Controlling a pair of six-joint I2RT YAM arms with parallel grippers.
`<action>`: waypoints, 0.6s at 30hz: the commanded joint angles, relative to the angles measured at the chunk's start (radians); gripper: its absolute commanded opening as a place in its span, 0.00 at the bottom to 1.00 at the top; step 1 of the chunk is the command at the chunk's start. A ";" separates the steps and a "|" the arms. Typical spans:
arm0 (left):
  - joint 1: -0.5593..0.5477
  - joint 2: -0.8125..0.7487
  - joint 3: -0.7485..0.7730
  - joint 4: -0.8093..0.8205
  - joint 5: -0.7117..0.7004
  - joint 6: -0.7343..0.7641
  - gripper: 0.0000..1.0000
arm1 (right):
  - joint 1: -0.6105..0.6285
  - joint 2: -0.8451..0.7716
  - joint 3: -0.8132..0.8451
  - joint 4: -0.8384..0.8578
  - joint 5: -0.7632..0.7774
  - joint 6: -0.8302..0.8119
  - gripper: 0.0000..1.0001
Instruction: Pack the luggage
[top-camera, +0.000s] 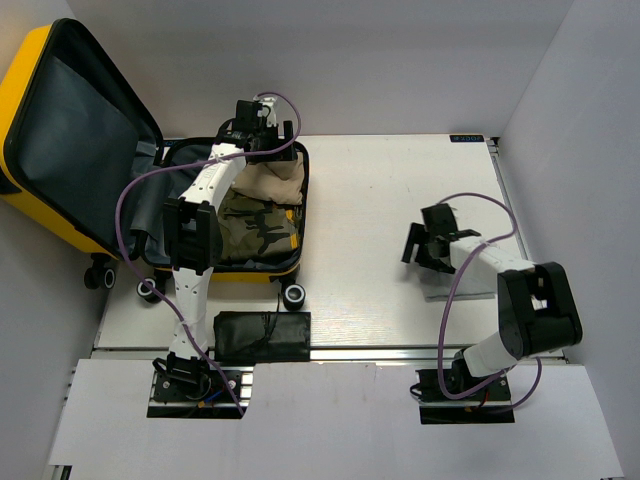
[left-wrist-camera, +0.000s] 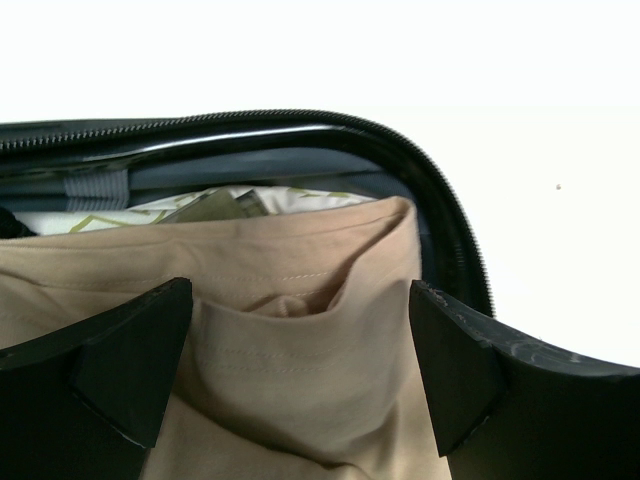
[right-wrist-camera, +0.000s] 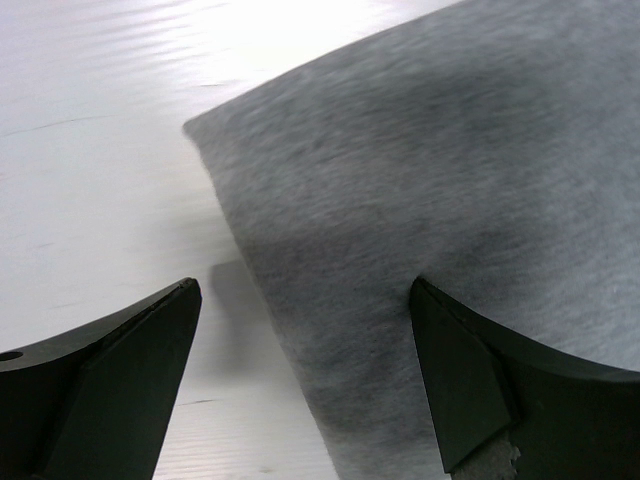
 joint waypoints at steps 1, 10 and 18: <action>-0.007 -0.068 0.043 0.012 0.038 0.014 0.98 | 0.130 0.099 0.027 0.073 -0.159 0.003 0.89; -0.036 -0.264 0.059 -0.077 0.056 -0.038 0.98 | 0.229 -0.028 0.140 0.042 -0.196 -0.020 0.89; -0.214 -0.414 -0.189 0.043 0.289 -0.078 0.98 | 0.166 -0.242 0.150 -0.155 0.039 0.095 0.89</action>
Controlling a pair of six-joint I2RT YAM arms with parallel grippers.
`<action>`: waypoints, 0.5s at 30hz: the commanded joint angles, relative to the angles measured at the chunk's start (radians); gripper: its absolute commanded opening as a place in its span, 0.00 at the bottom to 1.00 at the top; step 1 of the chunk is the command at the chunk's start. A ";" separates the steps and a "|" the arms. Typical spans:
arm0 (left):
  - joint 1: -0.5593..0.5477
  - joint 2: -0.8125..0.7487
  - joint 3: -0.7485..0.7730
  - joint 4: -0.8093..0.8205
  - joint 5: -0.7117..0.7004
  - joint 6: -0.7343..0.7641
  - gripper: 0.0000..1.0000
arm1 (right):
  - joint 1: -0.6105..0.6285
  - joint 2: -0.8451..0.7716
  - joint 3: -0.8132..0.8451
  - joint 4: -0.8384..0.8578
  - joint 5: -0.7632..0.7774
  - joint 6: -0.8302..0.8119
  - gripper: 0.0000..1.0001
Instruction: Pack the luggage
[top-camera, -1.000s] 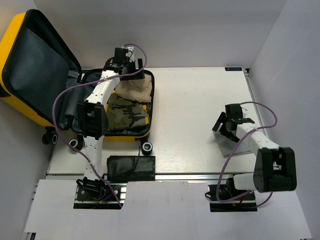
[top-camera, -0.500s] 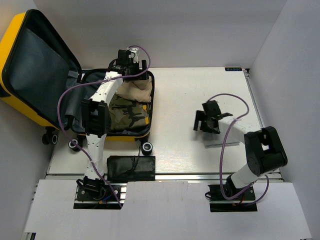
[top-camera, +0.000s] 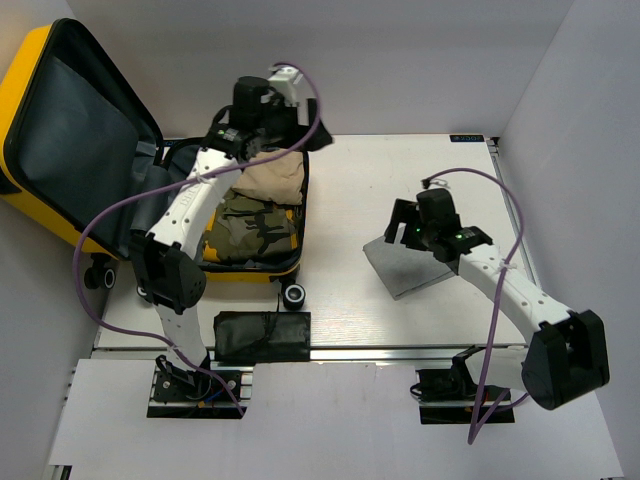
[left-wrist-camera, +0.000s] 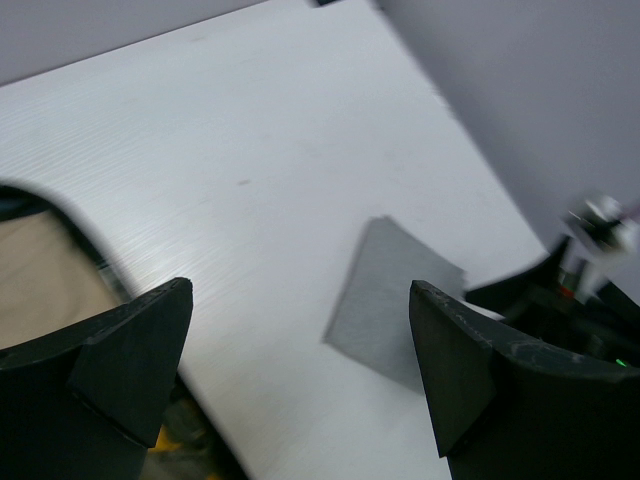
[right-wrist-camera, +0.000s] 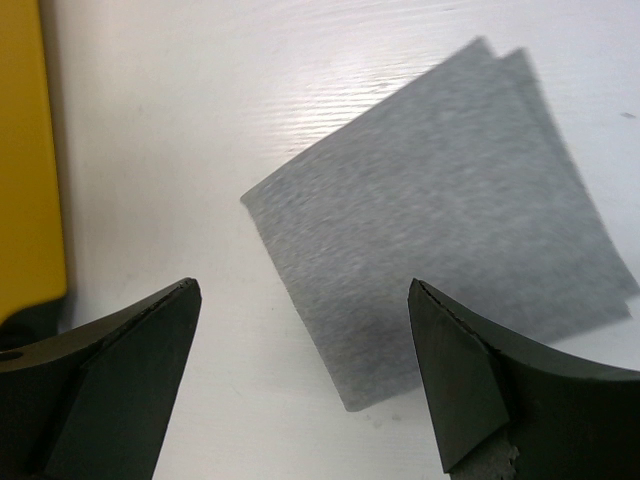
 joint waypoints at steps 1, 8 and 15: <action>-0.139 0.022 -0.013 0.010 0.102 0.004 0.98 | -0.061 -0.027 0.026 -0.171 0.097 0.132 0.89; -0.265 0.316 0.198 -0.217 0.208 0.135 0.98 | -0.213 -0.113 -0.146 -0.187 0.050 0.239 0.89; -0.296 0.222 -0.183 -0.153 0.131 0.035 0.98 | -0.330 -0.099 -0.149 -0.037 0.021 -0.047 0.89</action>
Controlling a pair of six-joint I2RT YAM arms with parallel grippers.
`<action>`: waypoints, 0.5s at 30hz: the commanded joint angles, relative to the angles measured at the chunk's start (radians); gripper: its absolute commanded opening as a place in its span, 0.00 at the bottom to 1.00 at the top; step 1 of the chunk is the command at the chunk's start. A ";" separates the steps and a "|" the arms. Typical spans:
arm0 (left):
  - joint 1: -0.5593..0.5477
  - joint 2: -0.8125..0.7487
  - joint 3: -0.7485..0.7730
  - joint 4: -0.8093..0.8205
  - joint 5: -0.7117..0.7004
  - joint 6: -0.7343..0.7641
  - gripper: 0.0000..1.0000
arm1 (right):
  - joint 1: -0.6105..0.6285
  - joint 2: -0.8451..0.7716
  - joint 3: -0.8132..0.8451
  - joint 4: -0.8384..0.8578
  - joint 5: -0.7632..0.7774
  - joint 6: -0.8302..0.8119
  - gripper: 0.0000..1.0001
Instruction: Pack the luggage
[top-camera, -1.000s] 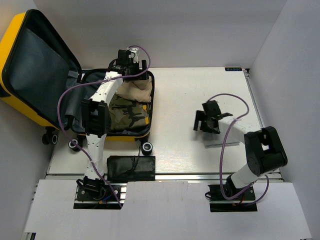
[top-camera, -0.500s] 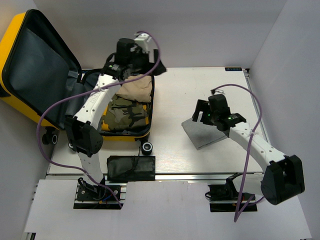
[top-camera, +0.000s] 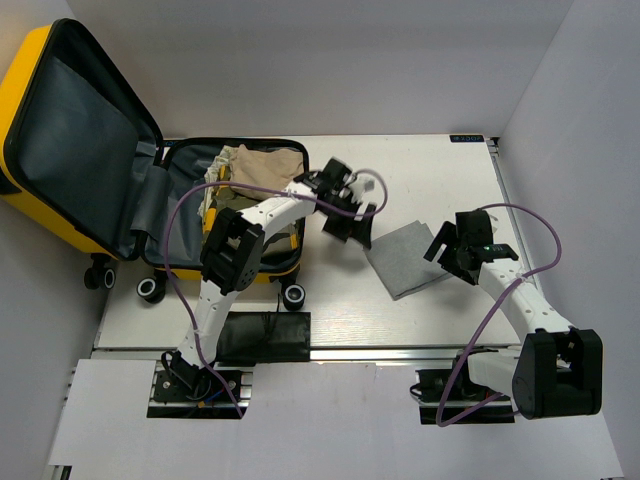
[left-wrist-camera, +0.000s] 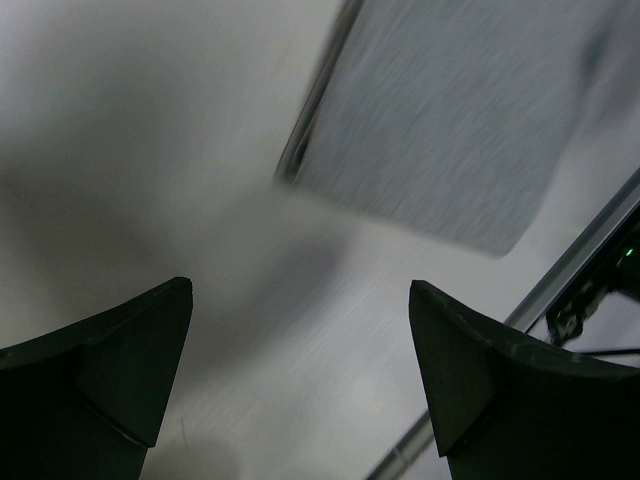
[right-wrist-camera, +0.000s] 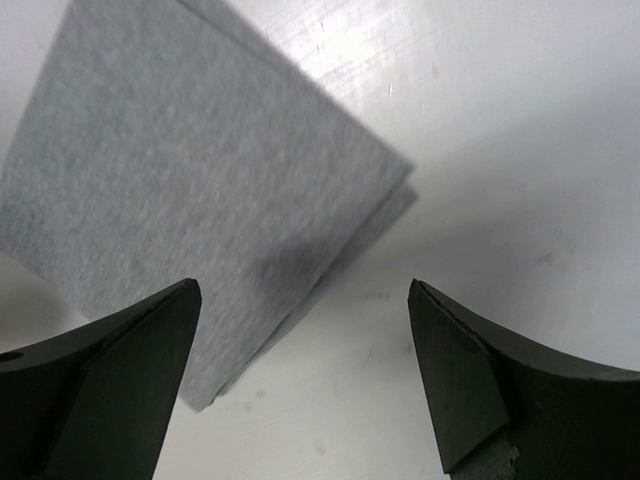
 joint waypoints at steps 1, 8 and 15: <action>-0.006 -0.173 -0.167 0.023 0.005 -0.051 0.98 | -0.031 0.003 0.023 0.167 -0.052 -0.248 0.89; -0.061 -0.153 -0.309 0.231 0.091 -0.263 0.98 | -0.062 0.153 0.121 0.333 -0.308 -0.572 0.89; -0.082 -0.032 -0.215 0.167 0.013 -0.303 0.92 | -0.117 0.345 0.200 0.376 -0.291 -0.701 0.89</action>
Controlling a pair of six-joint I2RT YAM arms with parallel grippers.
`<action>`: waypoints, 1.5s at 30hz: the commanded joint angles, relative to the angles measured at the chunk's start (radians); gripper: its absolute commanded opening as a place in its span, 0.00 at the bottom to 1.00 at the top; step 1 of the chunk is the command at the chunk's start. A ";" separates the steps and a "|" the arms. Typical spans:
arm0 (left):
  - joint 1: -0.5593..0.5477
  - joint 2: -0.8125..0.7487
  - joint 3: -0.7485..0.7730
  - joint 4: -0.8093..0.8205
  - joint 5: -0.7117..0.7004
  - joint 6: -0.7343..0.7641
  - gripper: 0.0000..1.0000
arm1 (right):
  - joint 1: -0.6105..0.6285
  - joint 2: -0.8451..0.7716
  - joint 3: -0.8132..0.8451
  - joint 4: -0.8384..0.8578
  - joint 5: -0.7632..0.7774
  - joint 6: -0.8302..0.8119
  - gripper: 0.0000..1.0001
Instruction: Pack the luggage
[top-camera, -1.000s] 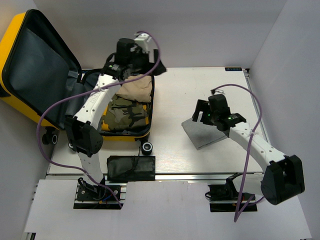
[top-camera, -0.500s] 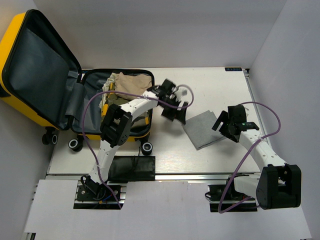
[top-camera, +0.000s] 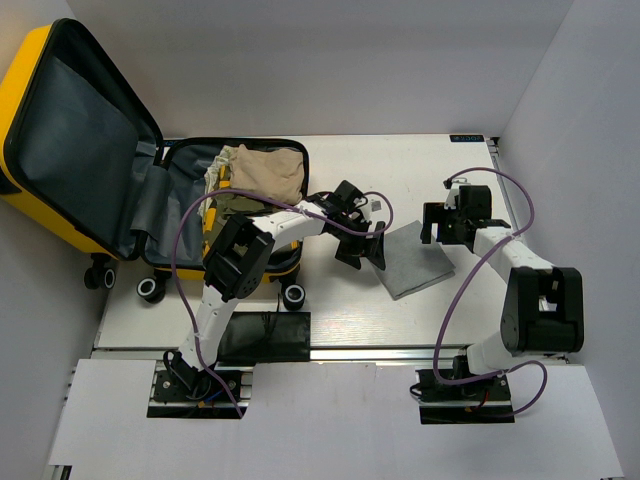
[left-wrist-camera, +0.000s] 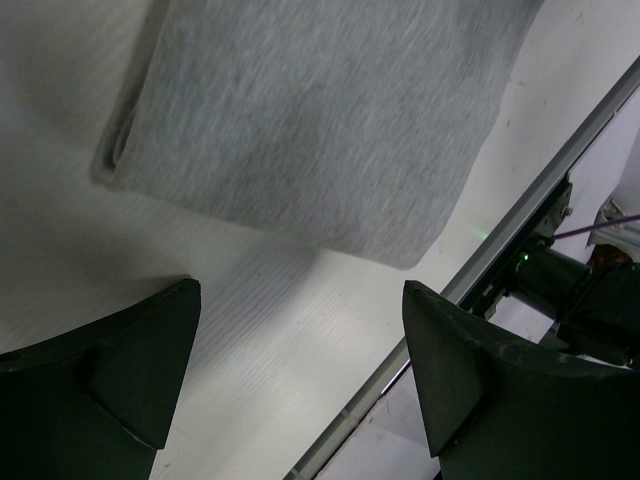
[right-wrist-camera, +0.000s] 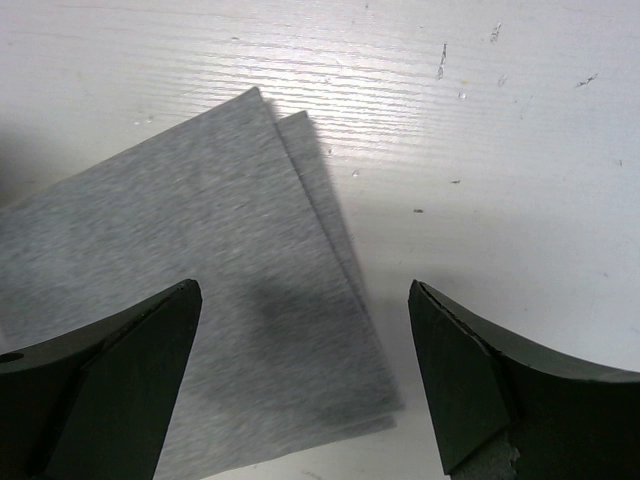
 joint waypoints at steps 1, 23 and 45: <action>-0.012 0.022 0.050 -0.015 -0.085 -0.042 0.91 | -0.061 0.051 0.055 0.062 -0.055 -0.115 0.89; -0.012 0.209 0.369 -0.071 -0.230 -0.040 0.06 | -0.067 0.246 -0.028 -0.007 -0.372 0.068 0.44; -0.042 -0.694 -0.238 0.238 -0.484 0.102 0.00 | 0.275 -0.372 0.129 -0.122 -0.158 0.209 0.00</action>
